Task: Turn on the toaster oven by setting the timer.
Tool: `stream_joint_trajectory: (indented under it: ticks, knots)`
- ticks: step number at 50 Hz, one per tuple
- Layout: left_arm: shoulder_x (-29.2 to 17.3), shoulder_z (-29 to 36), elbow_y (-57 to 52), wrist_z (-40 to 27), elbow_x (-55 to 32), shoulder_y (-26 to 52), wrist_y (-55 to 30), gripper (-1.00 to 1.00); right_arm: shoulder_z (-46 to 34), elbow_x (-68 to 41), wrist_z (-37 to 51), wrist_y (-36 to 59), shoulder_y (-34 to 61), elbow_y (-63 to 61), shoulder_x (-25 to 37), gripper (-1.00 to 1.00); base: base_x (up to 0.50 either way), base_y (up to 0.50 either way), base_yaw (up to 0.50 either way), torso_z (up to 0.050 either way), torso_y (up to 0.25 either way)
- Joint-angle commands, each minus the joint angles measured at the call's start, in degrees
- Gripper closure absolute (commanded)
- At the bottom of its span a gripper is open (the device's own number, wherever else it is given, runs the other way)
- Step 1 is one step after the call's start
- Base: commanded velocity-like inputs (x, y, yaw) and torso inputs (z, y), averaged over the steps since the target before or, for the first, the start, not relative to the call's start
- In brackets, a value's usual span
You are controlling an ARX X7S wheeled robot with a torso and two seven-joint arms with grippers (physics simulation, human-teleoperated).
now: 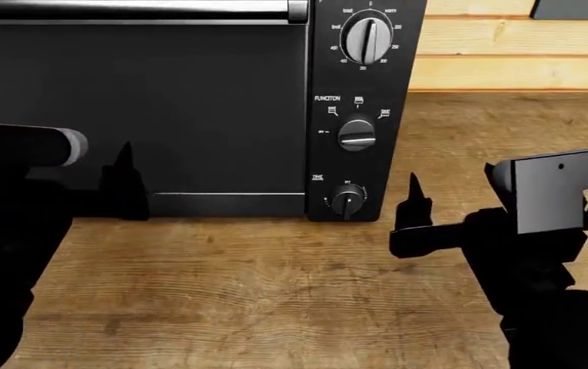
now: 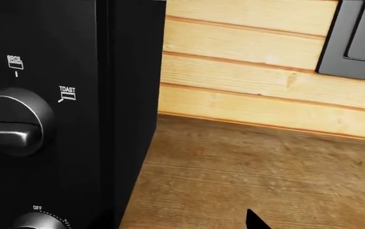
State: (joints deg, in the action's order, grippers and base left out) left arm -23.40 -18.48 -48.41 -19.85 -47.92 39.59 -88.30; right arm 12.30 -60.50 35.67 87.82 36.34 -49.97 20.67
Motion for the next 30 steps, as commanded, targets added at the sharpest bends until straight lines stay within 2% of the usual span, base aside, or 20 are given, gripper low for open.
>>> stream_joint_trajectory:
  ticks: [1,7,12,19,24,30]
  knots:
    - [-7.28,-7.34,-1.49,-5.18,-11.19,-0.46,-0.40,-1.00,-0.15,-34.44,28.27,-1.83,3.30,6.33,5.16,-1.00,0.00,0.00,0.00,0.000,0.000]
    - [-9.91,-11.85,-2.00,-8.84,-17.90,-2.27,-1.10,-1.00,-2.57,-40.35,33.64,-4.85,3.74,8.02,6.63,-1.00,0.00,0.00,0.00,0.000,0.000]
    - [-11.66,-14.68,-1.60,-12.97,-23.71,-1.66,-0.61,-1.00,-8.25,-48.82,41.33,-9.59,5.48,11.42,7.96,-1.00,0.00,0.00,0.00,0.000,0.000]
    - [-13.07,-14.60,-0.65,-14.77,-25.49,-1.89,1.06,-1.00,-16.45,-59.65,50.13,-16.90,8.35,15.71,9.84,-1.00,0.00,0.00,0.00,0.000,0.000]
    - [-13.28,-13.68,0.05,-16.03,-26.27,-1.58,1.63,-1.00,-21.33,-65.97,52.90,-20.98,13.26,16.97,11.55,-1.00,0.00,0.00,0.00,0.000,0.000]
    - [-13.97,-14.28,0.45,-17.35,-28.05,-1.91,2.27,-1.00,-25.96,-67.18,52.83,-24.82,15.99,20.24,12.98,-1.00,0.00,0.00,0.00,0.000,0.000]
